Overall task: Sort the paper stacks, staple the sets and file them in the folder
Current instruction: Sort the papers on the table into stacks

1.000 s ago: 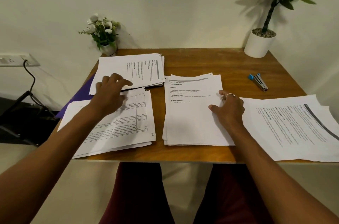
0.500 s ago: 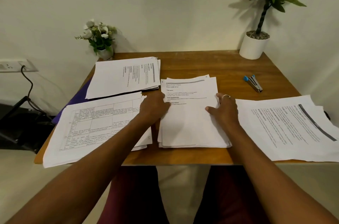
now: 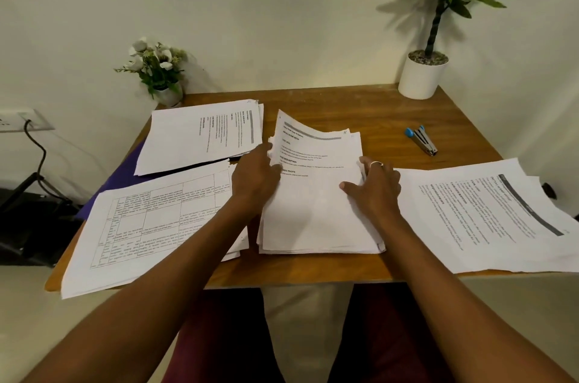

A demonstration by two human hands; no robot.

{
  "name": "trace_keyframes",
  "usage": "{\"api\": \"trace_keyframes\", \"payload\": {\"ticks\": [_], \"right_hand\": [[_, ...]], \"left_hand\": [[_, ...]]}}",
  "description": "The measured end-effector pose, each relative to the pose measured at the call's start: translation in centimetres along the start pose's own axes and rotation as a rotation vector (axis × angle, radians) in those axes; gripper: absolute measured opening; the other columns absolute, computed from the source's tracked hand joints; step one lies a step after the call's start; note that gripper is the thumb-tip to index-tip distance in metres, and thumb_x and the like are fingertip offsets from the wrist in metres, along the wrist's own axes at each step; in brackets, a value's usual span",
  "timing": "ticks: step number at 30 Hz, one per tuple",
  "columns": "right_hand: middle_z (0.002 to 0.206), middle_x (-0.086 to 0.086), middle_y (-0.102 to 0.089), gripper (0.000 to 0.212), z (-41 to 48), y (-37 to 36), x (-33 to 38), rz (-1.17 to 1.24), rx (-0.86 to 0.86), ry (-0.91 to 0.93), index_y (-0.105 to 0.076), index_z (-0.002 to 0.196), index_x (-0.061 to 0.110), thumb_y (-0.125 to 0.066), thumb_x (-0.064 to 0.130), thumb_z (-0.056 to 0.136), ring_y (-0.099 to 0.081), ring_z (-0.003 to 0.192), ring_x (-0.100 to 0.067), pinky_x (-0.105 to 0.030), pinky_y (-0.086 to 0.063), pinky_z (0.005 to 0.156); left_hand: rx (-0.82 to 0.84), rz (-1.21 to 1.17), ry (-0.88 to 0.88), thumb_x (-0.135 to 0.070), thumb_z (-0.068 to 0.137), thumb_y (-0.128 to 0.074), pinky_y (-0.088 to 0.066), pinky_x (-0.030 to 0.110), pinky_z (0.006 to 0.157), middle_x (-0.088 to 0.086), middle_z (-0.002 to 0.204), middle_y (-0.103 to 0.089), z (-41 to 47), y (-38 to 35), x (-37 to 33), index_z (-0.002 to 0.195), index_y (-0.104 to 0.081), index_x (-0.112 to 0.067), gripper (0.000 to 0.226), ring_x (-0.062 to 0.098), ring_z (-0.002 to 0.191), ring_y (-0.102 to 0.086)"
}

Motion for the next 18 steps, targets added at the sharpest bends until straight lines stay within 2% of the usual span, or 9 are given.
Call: {"api": "trace_keyframes", "payload": {"ticks": [3,5,7,10,13,16,18], "right_hand": [[0.153,-0.008,-0.043,0.083,0.2,0.9,0.2,0.100,-0.041,0.019,-0.040,0.152,0.022,-0.079,0.048,0.084,-0.035,0.142,-0.029,-0.050,-0.034,0.112],[0.150,-0.004,-0.048,0.092,0.5,1.6,0.1,0.349,-0.036,-0.026,-0.031,0.157,0.024,-0.081,0.045,0.083,-0.045,0.138,-0.024,-0.048,-0.043,0.109],[0.140,0.003,-0.060,0.085,0.7,1.7,0.4,0.640,0.039,-0.081,-0.036,0.155,0.026,-0.081,0.038,0.085,-0.060,0.122,-0.014,-0.038,-0.053,0.099],[0.118,0.010,-0.074,0.048,1.1,1.4,1.0,0.774,0.177,-0.117,-0.061,0.132,0.025,-0.078,0.031,0.088,-0.073,0.101,-0.011,-0.039,-0.060,0.091],[0.107,0.004,-0.078,0.021,1.4,0.8,1.2,0.827,0.222,-0.150,-0.071,0.112,0.021,-0.074,0.019,0.091,-0.075,0.098,-0.019,-0.045,-0.059,0.093],[0.104,-0.004,-0.078,0.016,1.8,0.2,0.7,0.930,0.174,-0.224,-0.073,0.105,0.017,-0.073,0.013,0.089,-0.075,0.098,-0.029,-0.049,-0.059,0.092],[0.106,-0.005,-0.077,0.019,2.0,-0.1,-0.1,0.983,0.089,-0.291,-0.071,0.106,0.017,-0.074,0.013,0.089,-0.073,0.101,-0.029,-0.045,-0.060,0.089]], "left_hand": [[0.018,-0.139,0.009,-0.027,0.098,-0.066,-0.052,0.022,0.079,0.001,0.123,-0.070,0.5,1.0,-0.5,0.114,-0.070,-0.012,0.022,0.021,0.099,-0.070],[0.103,-0.376,0.074,-0.023,0.098,-0.066,-0.053,0.016,0.066,-0.001,0.112,-0.073,0.9,1.4,-0.5,0.100,-0.071,-0.015,0.010,0.014,0.087,-0.070],[0.193,-0.561,0.128,-0.020,0.098,-0.066,-0.055,0.018,0.060,0.000,0.105,-0.075,1.3,1.7,-0.3,0.096,-0.072,-0.016,0.008,0.016,0.082,-0.071],[0.267,-0.657,0.158,-0.019,0.098,-0.066,-0.062,0.034,0.078,0.005,0.107,-0.077,1.6,2.1,0.2,0.106,-0.072,-0.007,0.016,0.024,0.093,-0.076],[0.323,-0.740,0.220,-0.021,0.100,-0.062,-0.061,0.039,0.081,0.005,0.114,-0.076,1.4,2.0,0.6,0.114,-0.070,-0.011,0.019,0.025,0.099,-0.075],[0.436,-0.946,0.323,-0.029,0.101,-0.061,-0.061,0.041,0.083,0.007,0.124,-0.072,0.7,1.7,1.2,0.134,-0.059,-0.019,0.034,0.026,0.109,-0.072],[0.475,-1.059,0.388,-0.035,0.096,-0.067,-0.062,0.043,0.080,0.009,0.128,-0.070,0.0,2.0,2.0,0.143,-0.052,-0.026,0.050,0.028,0.113,-0.070]]}}
Point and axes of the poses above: each hand's wrist, its own z-axis towards the middle knuckle, its own y-axis out of the back of the hand, x = y × z, the point moved 8 cm from there along z, towards the middle knuckle
